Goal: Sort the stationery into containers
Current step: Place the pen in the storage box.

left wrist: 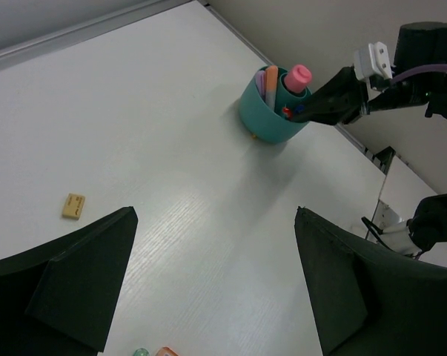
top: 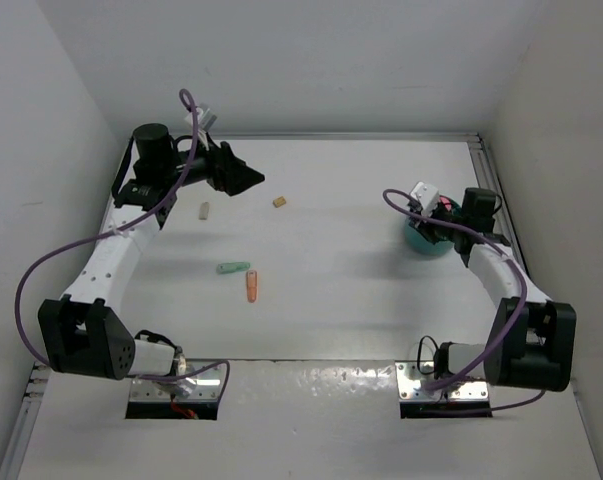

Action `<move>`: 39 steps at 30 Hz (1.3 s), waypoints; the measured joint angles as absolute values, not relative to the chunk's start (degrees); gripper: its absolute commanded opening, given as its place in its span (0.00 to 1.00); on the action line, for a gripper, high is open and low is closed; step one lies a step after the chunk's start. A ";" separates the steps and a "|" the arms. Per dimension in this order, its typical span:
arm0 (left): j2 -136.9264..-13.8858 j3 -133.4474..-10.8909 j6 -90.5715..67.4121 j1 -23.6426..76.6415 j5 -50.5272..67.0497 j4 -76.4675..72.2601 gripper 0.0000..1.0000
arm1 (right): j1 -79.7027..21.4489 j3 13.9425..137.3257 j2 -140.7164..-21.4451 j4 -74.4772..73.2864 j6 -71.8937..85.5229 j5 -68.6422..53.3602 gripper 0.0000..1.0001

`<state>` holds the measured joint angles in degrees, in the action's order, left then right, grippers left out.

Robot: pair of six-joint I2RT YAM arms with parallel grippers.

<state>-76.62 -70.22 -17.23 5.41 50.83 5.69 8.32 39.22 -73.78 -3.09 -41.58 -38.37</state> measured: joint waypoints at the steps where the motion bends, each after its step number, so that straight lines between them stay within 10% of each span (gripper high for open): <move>1: -76.77 -70.22 -17.21 5.41 50.81 5.69 0.93 | 7.75 40.12 -74.85 -3.20 -40.62 -37.45 0.21; 29: -78.02 -71.26 -7.81 3.64 50.39 13.91 0.86 | 1.34 53.25 -83.40 -2.92 -24.62 -25.32 0.51; 39: -79.48 -66.02 17.61 1.52 38.50 34.35 0.81 | -0.12 58.70 -67.26 -13.43 -9.85 -30.79 0.83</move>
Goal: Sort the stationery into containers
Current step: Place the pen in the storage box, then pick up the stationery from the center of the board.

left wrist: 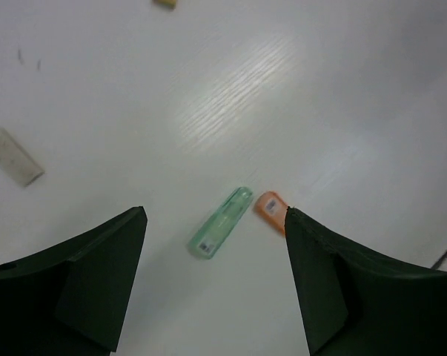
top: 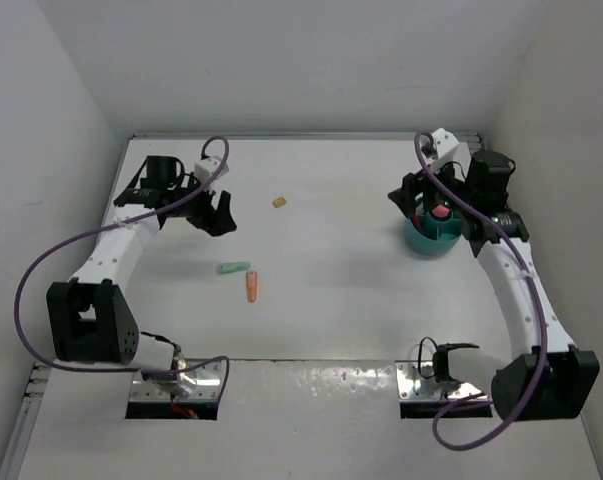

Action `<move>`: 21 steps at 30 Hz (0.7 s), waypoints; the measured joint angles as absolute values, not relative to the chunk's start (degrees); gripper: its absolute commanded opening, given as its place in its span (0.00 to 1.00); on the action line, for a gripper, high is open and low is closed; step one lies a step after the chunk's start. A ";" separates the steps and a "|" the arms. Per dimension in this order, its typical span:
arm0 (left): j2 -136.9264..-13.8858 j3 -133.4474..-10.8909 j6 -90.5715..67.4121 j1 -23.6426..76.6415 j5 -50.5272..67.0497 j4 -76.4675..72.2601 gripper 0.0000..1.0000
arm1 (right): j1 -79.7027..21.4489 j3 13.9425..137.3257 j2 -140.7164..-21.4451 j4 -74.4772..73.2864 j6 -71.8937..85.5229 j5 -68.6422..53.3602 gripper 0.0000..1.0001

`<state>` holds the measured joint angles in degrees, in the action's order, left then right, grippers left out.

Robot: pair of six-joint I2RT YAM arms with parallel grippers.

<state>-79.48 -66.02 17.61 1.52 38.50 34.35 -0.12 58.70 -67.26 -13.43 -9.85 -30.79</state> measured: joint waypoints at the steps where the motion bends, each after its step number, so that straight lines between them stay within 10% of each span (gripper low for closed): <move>1: -80.75 -65.45 17.15 1.06 35.90 34.33 0.80 | -0.54 58.63 -65.71 -14.46 -8.45 -31.11 0.88; 21: -118.58 -86.28 1.41 0.10 4.16 26.39 0.71 | -1.54 54.78 -60.34 -24.45 0.80 -30.52 0.91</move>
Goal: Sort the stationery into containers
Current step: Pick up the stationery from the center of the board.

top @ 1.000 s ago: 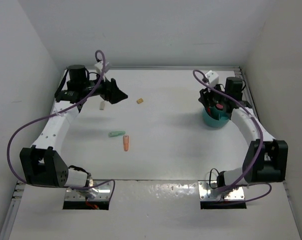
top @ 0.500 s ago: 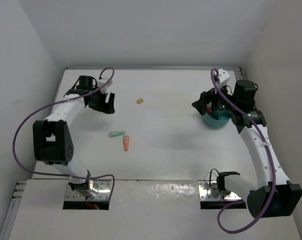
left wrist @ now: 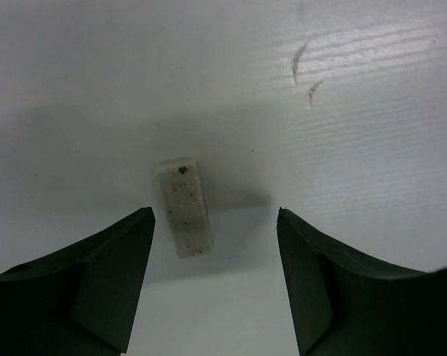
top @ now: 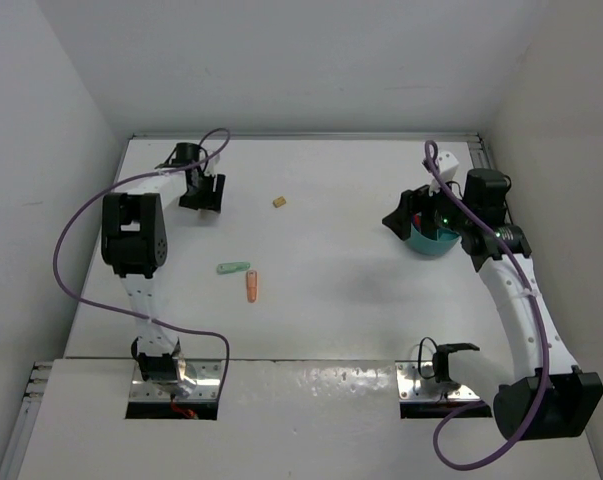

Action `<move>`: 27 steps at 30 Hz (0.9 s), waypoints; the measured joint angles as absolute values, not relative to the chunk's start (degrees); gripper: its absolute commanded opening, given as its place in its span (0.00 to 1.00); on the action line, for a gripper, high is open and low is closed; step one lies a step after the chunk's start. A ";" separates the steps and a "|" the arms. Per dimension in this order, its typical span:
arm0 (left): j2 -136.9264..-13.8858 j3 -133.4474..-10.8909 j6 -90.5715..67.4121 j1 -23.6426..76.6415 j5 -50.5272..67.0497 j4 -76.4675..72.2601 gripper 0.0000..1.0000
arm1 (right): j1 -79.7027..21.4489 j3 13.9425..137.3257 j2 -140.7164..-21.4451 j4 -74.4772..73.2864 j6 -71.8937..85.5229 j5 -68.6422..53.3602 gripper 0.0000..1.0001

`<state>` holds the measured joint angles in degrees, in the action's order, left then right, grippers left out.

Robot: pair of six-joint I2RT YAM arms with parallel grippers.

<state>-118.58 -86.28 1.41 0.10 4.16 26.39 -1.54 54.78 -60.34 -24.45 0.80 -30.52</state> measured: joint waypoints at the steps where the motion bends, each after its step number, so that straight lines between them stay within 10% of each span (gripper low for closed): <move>1: -119.11 -86.76 1.30 -0.12 3.99 26.44 0.68 | -1.54 54.78 -60.34 -24.43 1.39 -30.61 0.91; 13: -114.59 -76.58 1.41 -4.05 19.57 20.29 0.18 | -2.90 56.80 -65.17 -22.52 12.47 -35.18 0.72; 27: -82.39 -61.12 -8.84 11.64 69.52 8.80 0.00 | -16.80 60.49 -69.34 -13.37 24.01 -45.45 0.44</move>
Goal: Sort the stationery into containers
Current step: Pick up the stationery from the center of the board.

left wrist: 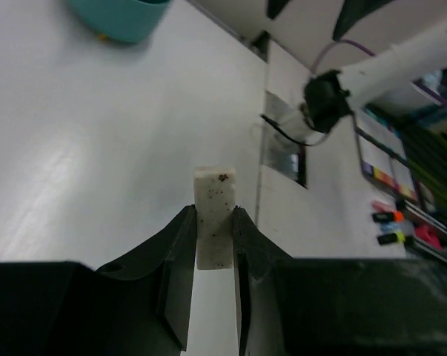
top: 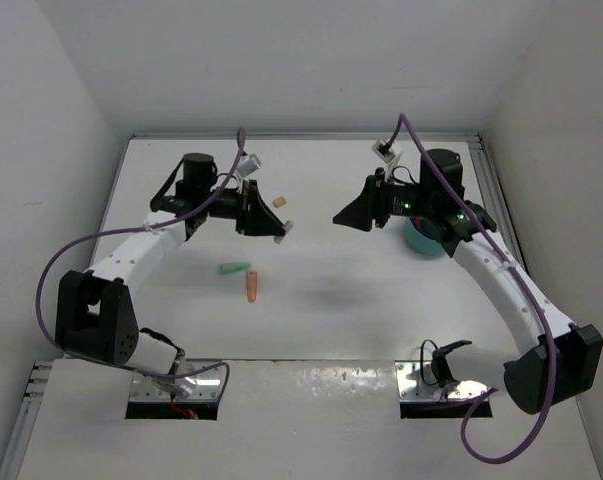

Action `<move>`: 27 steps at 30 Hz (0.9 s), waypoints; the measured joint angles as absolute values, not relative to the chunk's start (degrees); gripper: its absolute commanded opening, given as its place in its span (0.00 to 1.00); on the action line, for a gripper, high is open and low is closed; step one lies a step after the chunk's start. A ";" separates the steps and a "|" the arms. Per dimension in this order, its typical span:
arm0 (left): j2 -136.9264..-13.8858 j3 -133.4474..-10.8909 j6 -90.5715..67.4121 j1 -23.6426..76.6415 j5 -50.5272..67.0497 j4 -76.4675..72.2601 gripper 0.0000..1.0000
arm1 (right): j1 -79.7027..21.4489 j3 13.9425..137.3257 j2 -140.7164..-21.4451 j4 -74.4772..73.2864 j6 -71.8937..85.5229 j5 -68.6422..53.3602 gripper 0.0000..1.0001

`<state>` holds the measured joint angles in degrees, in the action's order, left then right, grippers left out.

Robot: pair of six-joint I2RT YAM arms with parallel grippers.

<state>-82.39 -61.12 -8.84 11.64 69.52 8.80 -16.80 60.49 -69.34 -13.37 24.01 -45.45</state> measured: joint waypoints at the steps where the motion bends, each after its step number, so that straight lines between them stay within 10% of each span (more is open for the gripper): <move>1: -81.97 -61.12 -9.06 13.06 71.22 9.32 0.00 | -17.61 61.06 -69.43 -13.54 23.38 -46.44 0.44; 27: -67.26 -64.31 7.14 30.83 38.48 18.98 0.00 | -21.50 59.37 -74.61 -6.70 50.74 -50.68 0.68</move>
